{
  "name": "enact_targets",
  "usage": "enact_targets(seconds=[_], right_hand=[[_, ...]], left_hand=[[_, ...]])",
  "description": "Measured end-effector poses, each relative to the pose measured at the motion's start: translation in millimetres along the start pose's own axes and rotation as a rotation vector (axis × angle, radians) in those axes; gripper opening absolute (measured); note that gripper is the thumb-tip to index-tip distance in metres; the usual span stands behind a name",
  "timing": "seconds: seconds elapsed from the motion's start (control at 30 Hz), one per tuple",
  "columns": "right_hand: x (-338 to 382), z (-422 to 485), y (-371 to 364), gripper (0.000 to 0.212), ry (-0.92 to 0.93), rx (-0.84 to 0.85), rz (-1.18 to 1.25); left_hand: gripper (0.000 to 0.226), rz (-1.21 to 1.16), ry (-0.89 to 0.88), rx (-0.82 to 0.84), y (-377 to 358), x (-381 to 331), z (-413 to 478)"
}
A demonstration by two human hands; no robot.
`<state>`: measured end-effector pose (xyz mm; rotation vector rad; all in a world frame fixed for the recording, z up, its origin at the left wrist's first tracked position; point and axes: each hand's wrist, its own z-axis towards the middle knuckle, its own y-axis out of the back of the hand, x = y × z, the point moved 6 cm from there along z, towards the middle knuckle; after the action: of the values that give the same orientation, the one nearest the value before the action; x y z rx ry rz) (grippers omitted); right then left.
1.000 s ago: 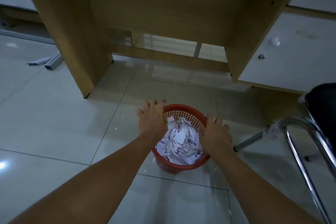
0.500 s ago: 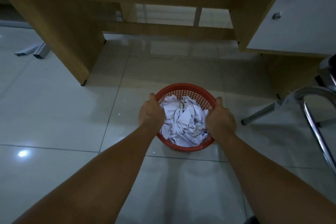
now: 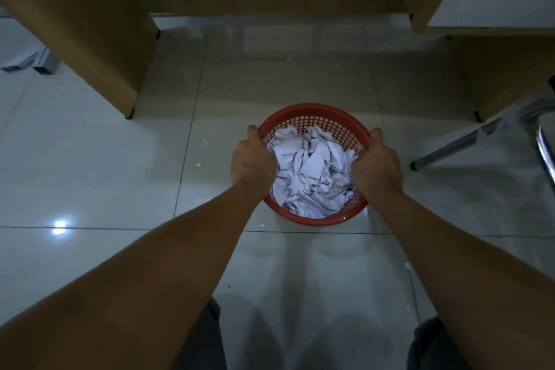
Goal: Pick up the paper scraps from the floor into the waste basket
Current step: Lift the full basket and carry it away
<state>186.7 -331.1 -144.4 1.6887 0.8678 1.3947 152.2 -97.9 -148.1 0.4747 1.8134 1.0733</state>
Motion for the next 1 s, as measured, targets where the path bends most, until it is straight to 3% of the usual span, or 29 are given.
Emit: enact_targets(seconds=[0.47, 0.7, 1.0], right_hand=[[-7, 8, -11, 0.025, 0.032, -0.043, 0.048], [0, 5, -3, 0.042, -0.050, 0.083, 0.006], [15, -50, 57, 0.029, -0.143, 0.216, -0.017]], left_hand=[[0.031, -0.057, -0.001, -0.057, -13, 9, 8], [0.030, 0.008, 0.027, 0.074, 9, -12, 0], [0.029, 0.038, 0.105, 0.231, 63, -24, -57]])
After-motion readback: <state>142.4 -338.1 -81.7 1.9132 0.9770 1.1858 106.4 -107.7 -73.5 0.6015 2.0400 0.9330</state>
